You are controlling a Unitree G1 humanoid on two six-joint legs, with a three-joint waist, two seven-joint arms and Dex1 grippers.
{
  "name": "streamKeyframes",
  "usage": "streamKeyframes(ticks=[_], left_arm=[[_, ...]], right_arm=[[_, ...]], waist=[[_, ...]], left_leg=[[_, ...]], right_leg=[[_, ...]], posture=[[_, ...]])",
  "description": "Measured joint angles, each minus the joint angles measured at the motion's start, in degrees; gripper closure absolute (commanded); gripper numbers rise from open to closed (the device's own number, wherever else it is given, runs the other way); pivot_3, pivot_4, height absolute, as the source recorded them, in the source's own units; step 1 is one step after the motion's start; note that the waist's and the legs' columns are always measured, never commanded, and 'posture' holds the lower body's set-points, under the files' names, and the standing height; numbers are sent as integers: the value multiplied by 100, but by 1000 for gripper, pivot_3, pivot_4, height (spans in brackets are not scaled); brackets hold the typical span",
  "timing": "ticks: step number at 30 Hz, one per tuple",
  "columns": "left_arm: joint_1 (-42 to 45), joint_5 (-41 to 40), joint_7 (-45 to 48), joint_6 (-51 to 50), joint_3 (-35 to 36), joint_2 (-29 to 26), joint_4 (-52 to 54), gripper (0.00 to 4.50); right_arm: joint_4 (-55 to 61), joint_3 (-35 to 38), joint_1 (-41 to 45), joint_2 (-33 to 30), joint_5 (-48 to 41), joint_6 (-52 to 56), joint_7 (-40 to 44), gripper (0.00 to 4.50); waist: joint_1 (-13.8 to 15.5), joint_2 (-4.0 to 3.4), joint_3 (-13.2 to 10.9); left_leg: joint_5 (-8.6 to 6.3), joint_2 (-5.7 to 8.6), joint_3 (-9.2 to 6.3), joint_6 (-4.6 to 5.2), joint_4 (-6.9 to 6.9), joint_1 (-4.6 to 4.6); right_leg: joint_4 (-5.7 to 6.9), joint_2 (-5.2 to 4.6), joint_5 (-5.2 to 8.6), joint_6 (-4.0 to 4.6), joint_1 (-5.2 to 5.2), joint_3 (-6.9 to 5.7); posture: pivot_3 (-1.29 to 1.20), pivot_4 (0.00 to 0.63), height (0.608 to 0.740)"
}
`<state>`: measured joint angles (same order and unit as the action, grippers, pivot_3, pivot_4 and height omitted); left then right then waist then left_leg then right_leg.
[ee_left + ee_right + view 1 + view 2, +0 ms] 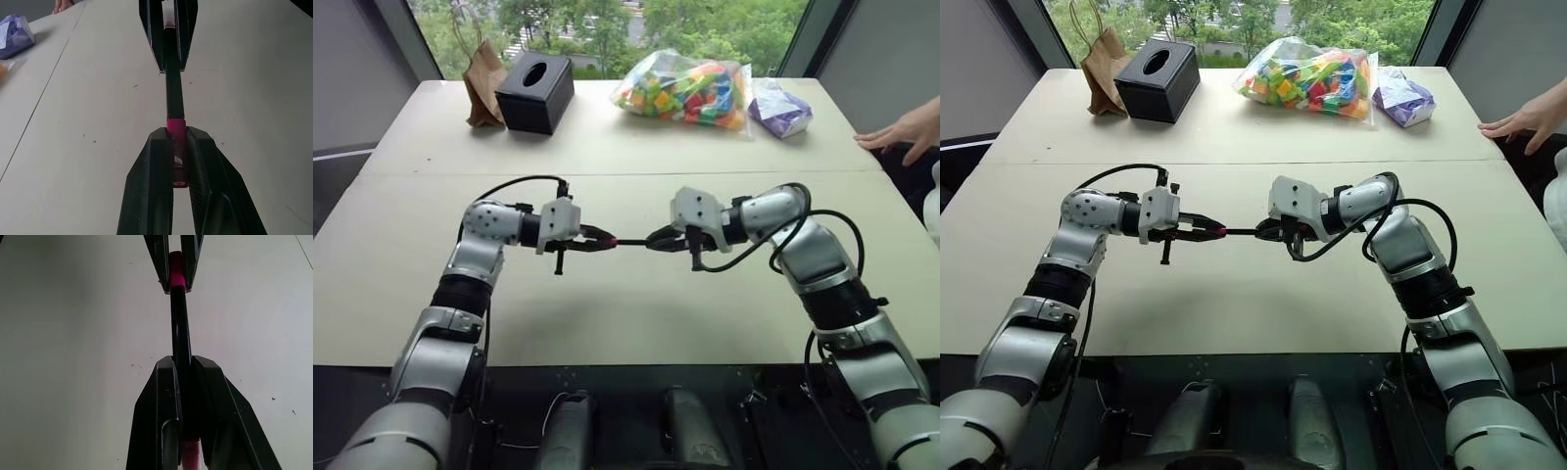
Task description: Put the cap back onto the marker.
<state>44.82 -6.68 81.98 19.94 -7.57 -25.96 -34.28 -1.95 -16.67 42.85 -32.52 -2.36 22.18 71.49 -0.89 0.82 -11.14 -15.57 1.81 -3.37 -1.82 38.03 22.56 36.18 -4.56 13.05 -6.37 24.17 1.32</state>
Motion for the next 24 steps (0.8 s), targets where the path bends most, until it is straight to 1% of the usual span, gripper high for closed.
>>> streamKeyframes(ticks=[8,24], left_arm=[[86,127,26,193,-41,16,-154,4500],[96,240,-15,7,-25,62,-105,4500]], right_arm=[[8,-9,0,44,119,6,-3,4480],[8,-50,0,103,385,-59,-13,4480]], waist=[[-2,0,0],[-3,0,0]], left_leg=[[0,0,0,0,0,0],[0,0,0,0,0,0]], right_leg=[[1,0,0,0,1,0],[2,0,0,0,1,0]], posture=[[0,150,740],[0,150,740]])
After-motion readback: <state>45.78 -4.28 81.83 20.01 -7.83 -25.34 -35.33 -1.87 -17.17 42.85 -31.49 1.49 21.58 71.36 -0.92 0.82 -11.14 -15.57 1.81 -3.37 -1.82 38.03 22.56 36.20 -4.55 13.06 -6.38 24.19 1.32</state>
